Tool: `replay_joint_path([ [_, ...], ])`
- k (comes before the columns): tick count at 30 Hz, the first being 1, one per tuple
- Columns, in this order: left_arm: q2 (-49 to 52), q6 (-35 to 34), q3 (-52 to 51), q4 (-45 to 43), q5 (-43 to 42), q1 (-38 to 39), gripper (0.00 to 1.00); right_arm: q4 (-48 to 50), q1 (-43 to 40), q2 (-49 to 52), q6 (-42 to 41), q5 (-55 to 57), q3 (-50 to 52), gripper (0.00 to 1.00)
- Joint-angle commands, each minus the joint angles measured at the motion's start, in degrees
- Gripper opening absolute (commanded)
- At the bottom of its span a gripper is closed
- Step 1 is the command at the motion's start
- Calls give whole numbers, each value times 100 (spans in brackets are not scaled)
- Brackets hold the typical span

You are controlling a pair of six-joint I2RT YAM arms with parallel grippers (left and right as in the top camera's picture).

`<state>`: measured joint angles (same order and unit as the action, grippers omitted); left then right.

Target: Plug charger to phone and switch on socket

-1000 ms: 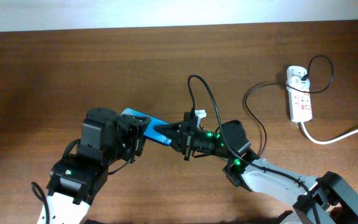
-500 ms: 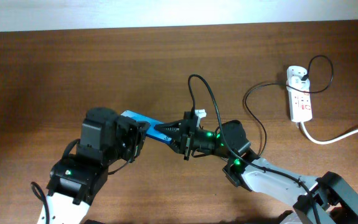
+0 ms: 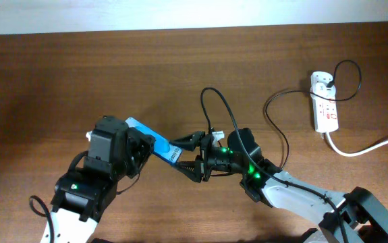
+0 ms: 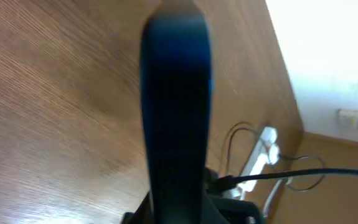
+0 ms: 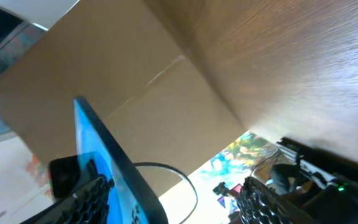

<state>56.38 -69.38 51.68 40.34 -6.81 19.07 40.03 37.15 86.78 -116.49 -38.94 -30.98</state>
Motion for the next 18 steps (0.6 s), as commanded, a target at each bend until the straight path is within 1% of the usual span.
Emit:
replay_joint_path([
  [1,-17,678,-7,402,369,0,0,-415,-4,-15,380,-48,-22,69],
  [2,-17,680,-7,597,452,0,0,-509,-4,-15,382,-50,-22,69],
  [4,-17,931,-7,739,492,0,0,-870,-4,-15,387,-46,-22,76],
  [5,-17,931,-7,739,492,0,0,-1008,-4,-15,549,-44,-22,76],
  [6,-17,949,-7,739,490,0,0,-1139,-4,-15,1250,-44,-22,80],
  [8,-17,1021,-7,745,490,0,0,-1143,-4,-15,2356,2,-20,83],
  [10,-17,1038,-7,811,490,0,0,-1191,-4,-15,3764,96,-22,89],
  [12,-17,1038,-7,861,490,0,0,-1246,-4,-15,4481,302,-20,91],
  [14,-17,1038,-7,863,490,0,0,-1318,-4,-15,4769,505,-20,92],
  [15,-17,1119,-7,861,490,0,0,-1556,-4,-15,4769,758,-22,96],
  [16,-17,1274,-7,868,452,0,0,-1784,-4,-15,4771,1001,-22,98],
  [17,-20,1451,-7,883,341,0,0,-2085,-4,-15,4776,1311,-20,98],
  [18,-20,1663,-7,885,278,0,0,-2321,-4,-15,4972,1596,-20,98],
])
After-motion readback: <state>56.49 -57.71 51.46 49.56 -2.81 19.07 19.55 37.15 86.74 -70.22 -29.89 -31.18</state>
